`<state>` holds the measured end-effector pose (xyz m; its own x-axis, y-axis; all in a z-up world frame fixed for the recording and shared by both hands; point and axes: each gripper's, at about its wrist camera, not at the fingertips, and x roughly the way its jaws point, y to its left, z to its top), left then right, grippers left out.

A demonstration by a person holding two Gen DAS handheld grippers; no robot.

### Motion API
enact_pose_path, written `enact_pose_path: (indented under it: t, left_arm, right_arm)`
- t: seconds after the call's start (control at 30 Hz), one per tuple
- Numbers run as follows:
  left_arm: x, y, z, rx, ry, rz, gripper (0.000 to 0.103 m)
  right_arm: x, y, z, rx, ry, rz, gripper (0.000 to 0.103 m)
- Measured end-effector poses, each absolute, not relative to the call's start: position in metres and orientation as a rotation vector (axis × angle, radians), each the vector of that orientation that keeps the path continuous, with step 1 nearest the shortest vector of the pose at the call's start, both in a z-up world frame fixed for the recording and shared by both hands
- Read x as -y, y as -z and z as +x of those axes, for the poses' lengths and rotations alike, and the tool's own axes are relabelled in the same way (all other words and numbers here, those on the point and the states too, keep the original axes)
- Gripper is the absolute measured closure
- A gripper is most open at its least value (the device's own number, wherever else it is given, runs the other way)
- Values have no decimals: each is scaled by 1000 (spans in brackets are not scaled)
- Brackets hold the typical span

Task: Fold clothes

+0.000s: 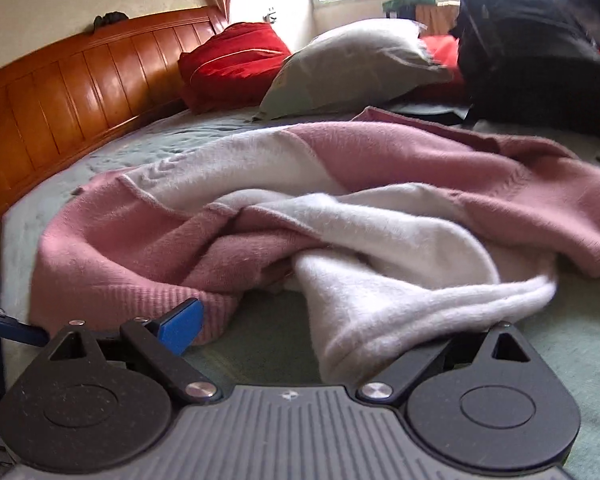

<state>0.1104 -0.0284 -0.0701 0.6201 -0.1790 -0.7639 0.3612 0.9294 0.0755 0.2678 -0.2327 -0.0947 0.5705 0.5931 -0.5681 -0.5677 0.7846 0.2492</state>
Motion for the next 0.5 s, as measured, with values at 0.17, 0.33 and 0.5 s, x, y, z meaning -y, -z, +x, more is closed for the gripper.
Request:
enact_pose_path:
  t: [0.17, 0.33, 0.5]
  left_arm:
    - [26, 67, 107, -837, 310, 225, 1]
    - [24, 63, 100, -820, 315, 224, 1]
    - [21, 64, 98, -822, 314, 217, 1]
  right_arm:
    - [237, 71, 238, -685, -817, 107, 8]
    - [242, 57, 210, -664, -838, 93, 8]
    - [265, 87, 223, -763, -691, 224, 8]
